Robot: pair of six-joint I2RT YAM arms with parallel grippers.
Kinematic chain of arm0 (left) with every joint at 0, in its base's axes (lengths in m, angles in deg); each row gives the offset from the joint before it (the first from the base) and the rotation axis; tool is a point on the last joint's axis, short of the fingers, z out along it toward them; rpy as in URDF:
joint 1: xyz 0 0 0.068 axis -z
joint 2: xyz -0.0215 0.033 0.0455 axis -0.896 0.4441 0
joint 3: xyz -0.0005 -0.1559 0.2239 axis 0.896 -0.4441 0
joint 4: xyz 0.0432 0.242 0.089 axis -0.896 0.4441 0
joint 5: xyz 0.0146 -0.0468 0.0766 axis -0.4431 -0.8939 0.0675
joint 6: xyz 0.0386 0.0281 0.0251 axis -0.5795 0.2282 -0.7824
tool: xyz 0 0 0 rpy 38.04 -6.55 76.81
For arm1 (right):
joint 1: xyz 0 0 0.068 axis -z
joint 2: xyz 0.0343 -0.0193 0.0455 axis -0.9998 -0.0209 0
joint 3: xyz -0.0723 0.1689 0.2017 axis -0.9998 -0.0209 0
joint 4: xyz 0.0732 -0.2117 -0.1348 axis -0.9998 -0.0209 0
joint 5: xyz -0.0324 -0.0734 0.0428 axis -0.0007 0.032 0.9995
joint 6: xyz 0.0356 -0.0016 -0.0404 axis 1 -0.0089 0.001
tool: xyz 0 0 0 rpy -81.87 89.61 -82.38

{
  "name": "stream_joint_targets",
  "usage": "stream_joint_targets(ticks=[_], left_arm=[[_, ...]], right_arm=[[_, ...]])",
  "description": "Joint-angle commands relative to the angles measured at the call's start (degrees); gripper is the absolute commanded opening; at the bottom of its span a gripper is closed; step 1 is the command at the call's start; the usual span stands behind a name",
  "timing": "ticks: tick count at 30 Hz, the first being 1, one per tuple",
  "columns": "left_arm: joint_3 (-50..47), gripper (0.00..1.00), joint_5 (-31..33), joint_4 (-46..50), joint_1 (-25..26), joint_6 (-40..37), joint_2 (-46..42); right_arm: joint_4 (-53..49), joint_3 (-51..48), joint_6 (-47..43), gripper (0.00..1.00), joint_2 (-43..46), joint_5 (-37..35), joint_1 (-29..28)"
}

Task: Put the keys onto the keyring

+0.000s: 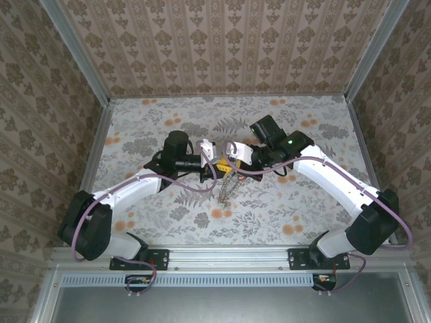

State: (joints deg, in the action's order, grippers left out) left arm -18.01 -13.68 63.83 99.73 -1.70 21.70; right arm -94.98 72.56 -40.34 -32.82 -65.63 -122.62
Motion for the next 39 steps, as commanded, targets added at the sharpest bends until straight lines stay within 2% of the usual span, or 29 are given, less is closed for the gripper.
stream_joint_targets(ticks=[1, 16, 21, 23, 24, 26, 31, 35, 39], left_arm=[[-0.5, 0.28, -1.6, -2.0, 0.4, 0.9, 0.7], [0.2, 0.24, -3.7, -1.0, 0.4, 0.8, 2.2], [0.5, 0.13, -4.3, -0.9, 0.4, 0.9, 2.3], [0.5, 0.00, -4.9, -1.1, 0.3, 0.9, 2.4], [0.3, 0.00, -5.1, -1.6, 0.3, 1.4, 2.3], [-0.2, 0.00, -5.7, -3.4, 0.2, 2.6, 2.3], [-1.9, 0.00, -7.0, -11.7, -0.4, 8.2, 2.3], [-4.0, 0.00, -7.5, -21.6, -1.0, 14.4, 2.7], [-4.8, 0.00, -8.0, -27.9, -1.5, 18.4, 3.5]], right_arm=[[-2.0, 3.0, -1.1, 0.00, -0.4, 0.2, -0.6], [1.1, 2.5, -1.0, 0.00, 0.2, 2.6, -0.8], [2.8, 2.1, -0.2, 0.00, 0.8, 3.6, -0.8], [5.1, 0.8, 0.0, 0.00, 2.0, 4.7, -0.8], [5.7, 0.2, 0.0, 0.00, 2.4, 4.9, -0.8], [6.2, -0.2, 0.0, 0.00, 2.6, 4.1, -0.8], [10.1, -4.6, 1.4, 0.11, 5.2, 3.1, 0.0], [17.4, -10.4, 4.4, 0.15, 7.6, 6.6, 1.8], [22.9, -14.2, 6.7, 0.15, 9.1, 10.3, 4.0]])
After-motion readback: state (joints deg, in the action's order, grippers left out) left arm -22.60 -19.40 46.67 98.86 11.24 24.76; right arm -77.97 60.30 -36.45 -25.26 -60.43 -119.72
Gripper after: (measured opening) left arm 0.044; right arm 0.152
